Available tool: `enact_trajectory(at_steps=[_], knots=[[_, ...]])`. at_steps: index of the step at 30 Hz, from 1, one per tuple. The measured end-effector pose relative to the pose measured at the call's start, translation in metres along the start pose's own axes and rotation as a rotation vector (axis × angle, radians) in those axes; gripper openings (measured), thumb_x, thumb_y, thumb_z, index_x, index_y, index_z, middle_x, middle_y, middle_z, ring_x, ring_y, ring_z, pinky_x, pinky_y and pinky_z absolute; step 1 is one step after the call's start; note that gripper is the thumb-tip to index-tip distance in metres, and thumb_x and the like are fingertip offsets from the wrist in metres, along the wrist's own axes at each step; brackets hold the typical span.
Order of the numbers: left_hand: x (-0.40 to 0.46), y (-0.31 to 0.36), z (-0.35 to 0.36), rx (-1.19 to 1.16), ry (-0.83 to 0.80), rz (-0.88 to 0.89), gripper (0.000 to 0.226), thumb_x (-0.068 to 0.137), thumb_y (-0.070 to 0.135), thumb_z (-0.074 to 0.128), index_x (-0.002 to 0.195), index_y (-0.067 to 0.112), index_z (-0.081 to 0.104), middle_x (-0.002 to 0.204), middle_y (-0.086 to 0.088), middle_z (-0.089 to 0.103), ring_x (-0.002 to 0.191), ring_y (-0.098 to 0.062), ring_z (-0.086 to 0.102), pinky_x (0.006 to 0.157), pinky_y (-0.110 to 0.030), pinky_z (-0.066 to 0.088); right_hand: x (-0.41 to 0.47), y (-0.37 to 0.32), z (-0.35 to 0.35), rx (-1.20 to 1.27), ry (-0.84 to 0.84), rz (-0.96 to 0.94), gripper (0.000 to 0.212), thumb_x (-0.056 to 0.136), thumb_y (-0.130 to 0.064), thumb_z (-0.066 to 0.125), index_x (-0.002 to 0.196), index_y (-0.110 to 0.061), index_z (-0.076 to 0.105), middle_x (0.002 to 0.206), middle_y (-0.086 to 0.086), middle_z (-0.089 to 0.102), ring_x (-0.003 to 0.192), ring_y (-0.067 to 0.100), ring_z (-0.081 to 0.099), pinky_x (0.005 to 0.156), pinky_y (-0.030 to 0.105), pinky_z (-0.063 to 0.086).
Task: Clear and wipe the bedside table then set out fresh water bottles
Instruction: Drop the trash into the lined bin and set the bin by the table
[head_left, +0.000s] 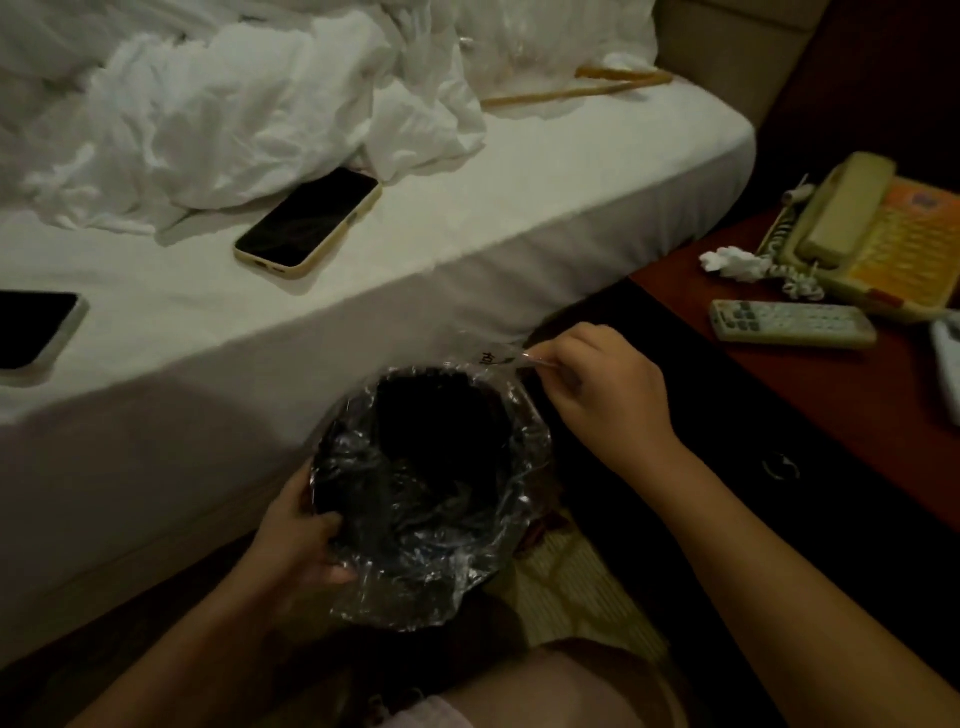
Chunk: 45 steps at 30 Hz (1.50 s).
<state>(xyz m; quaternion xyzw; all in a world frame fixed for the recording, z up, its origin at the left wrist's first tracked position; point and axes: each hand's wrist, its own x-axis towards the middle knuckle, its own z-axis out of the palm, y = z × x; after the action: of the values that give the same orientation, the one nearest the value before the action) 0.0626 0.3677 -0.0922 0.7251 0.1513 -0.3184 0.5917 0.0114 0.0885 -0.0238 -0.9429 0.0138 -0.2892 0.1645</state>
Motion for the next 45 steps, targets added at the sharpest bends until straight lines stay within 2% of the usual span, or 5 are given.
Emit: enact_trajectory(at_steps=[6, 15, 23, 31, 45], knots=[[-0.024, 0.056, 0.052, 0.135, -0.157, 0.115, 0.074, 0.09, -0.017, 0.04, 0.141, 0.037, 0.039, 0.113, -0.014, 0.055, 0.043, -0.021, 0.059, 0.035, -0.031, 0.052, 0.008, 0.006, -0.044, 0.042, 0.064, 0.135, 0.012, 0.085, -0.024, 0.06, 0.087, -0.017, 0.07, 0.081, -0.002, 0.065, 0.081, 0.02, 0.056, 0.059, 0.04, 0.048], [-0.044, 0.092, 0.129, 0.235, -0.424, 0.069, 0.068, 0.092, -0.011, 0.046, 0.139, 0.039, 0.042, 0.098, -0.012, 0.061, 0.036, -0.018, 0.06, 0.037, -0.03, 0.052, 0.009, 0.038, -0.131, 0.838, 0.451, 0.667, 0.011, 0.081, -0.001, 0.069, 0.089, -0.009, 0.067, 0.09, 0.014, 0.071, 0.088, 0.028, 0.069, 0.075, 0.039, 0.058], [-0.047, 0.084, 0.143, 0.297, -0.546, 0.022, 0.076, 0.085, -0.015, 0.048, 0.133, 0.044, 0.047, 0.099, -0.016, 0.068, 0.048, -0.028, 0.066, 0.045, -0.033, 0.054, -0.041, 0.067, -0.091, 0.489, -0.398, 0.975, 0.021, 0.078, -0.014, 0.076, 0.092, -0.014, 0.06, 0.095, 0.003, 0.063, 0.089, 0.016, 0.063, 0.065, 0.031, 0.06], [-0.03, 0.092, 0.137, 0.241, -0.548, -0.003, 0.079, 0.086, -0.014, 0.051, 0.131, 0.051, 0.047, 0.114, -0.017, 0.065, 0.051, -0.029, 0.069, 0.048, -0.037, 0.055, 0.005, 0.064, -0.123, 0.107, -0.626, 0.806, 0.045, 0.073, -0.026, 0.08, 0.113, -0.014, 0.062, 0.106, 0.001, 0.062, 0.083, 0.019, 0.066, 0.062, 0.032, 0.06], [-0.003, 0.099, 0.118, 0.164, -0.467, -0.025, 0.073, 0.086, -0.016, 0.052, 0.124, 0.047, 0.052, 0.107, -0.014, 0.064, 0.048, -0.03, 0.064, 0.05, -0.049, 0.057, 0.045, 0.092, -0.106, 0.389, -0.917, 0.78, 0.036, 0.085, -0.011, 0.068, 0.12, -0.016, 0.059, 0.095, 0.006, 0.07, 0.087, 0.016, 0.068, 0.076, 0.03, 0.058]])
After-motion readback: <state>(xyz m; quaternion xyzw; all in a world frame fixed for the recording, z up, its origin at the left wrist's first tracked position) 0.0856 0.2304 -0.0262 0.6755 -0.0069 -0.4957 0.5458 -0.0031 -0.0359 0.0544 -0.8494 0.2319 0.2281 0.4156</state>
